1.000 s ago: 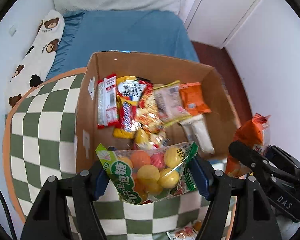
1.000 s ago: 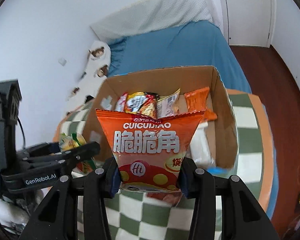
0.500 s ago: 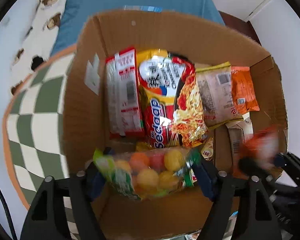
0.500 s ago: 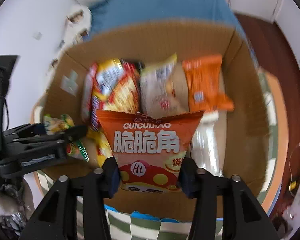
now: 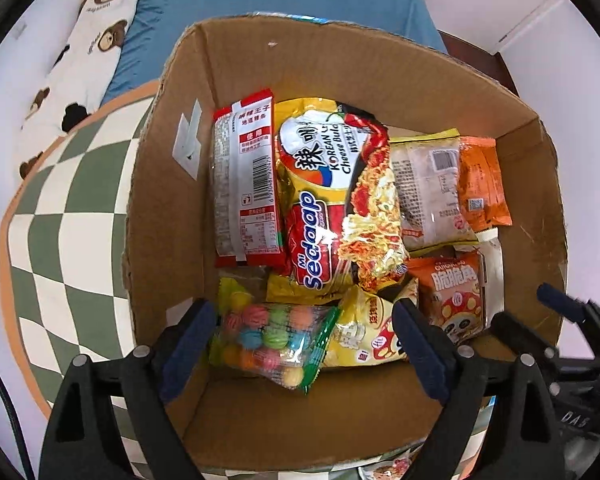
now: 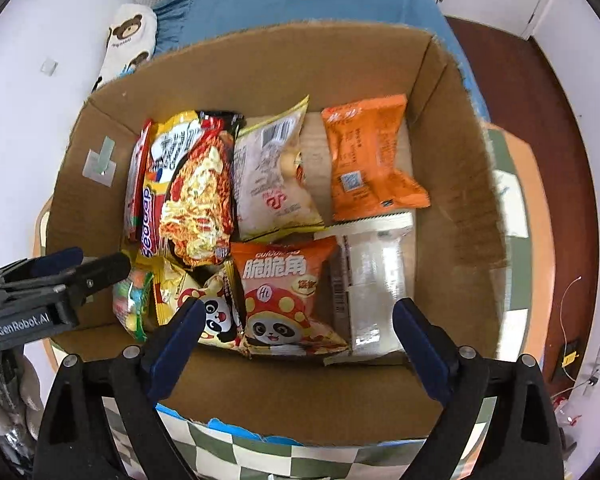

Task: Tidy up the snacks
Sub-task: 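Lift both tools out of the box back over the cloth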

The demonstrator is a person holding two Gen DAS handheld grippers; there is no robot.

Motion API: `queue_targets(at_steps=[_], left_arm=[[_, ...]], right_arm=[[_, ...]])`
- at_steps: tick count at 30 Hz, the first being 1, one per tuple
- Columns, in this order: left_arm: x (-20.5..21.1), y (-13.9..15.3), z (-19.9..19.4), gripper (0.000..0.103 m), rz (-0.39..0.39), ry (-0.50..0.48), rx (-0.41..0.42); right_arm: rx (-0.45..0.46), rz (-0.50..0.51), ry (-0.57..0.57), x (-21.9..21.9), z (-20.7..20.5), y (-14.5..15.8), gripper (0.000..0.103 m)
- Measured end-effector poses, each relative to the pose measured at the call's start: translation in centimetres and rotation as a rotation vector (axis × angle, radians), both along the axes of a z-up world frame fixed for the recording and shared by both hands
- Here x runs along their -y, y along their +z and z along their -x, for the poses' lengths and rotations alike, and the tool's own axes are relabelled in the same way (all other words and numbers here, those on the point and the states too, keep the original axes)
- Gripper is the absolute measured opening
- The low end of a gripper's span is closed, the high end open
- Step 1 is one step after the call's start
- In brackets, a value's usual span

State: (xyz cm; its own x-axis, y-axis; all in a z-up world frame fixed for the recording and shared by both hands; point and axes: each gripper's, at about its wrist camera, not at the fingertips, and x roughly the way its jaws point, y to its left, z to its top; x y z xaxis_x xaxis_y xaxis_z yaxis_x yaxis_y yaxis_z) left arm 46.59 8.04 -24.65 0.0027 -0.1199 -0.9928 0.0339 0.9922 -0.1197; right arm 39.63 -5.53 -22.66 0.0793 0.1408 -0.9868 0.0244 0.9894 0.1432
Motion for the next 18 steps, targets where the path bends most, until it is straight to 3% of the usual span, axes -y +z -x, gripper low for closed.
queue_targets(at_steps=[18], left_arm=[[1.3,6.1,6.4,0.091,-0.064,-0.048,0.240]], right_arm=[[0.160,0.031,-0.024,1.5,5.7,4.7,0.097]])
